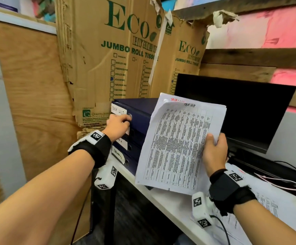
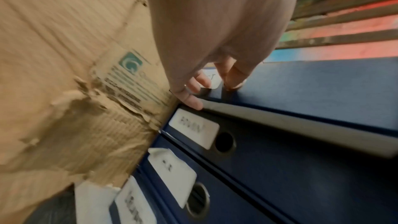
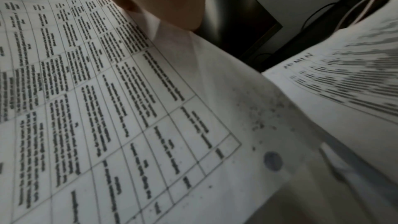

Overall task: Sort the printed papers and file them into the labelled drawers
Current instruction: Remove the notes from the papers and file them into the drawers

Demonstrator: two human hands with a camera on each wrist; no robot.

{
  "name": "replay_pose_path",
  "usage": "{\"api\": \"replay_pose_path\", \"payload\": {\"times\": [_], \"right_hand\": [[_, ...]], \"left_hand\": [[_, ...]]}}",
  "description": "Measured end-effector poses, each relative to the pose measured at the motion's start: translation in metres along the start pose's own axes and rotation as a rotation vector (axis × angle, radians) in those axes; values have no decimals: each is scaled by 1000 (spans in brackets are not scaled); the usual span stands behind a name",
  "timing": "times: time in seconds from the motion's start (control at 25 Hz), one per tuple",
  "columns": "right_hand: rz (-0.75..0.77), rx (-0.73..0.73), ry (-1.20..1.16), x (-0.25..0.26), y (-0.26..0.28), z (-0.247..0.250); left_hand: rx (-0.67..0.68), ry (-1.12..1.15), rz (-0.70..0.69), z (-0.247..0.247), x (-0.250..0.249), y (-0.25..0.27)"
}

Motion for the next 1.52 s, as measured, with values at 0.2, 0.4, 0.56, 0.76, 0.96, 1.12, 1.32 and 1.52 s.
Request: {"api": "replay_pose_path", "payload": {"times": [0.2,0.4,0.56,0.76,0.96,1.12,1.32,1.52], "right_hand": [[66,14,-71,59,-22,-22],[-17,214,-131,112,-28,-99],[-169,311,-112,123,-9,-159],[-446,690,-32,118,55,-198],[-658,982,-12,128,98,-191],[-757,1108,120,135,108,-181],[-877,1175,17,140,115,-165],[-420,964,405,135,78,-135]], "left_hand": [[-7,-18,36,93,2,38],[347,-165,95,154,-11,93],[237,91,126,195,-29,108],[164,373,109,196,-58,108],[-55,345,217,210,-52,104],[-174,377,295,221,-49,104],[-210,391,334,232,-57,100],[-157,376,410,212,-49,90]]}}
Point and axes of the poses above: each hand's wrist, its own y-axis away from the middle knuckle, its own z-axis out of the back of the hand, x = y × z, the point moved 6 cm from there along -y, towards the middle knuckle, and after that the axes turned 12 degrees about -z, right-handed, at the moved point
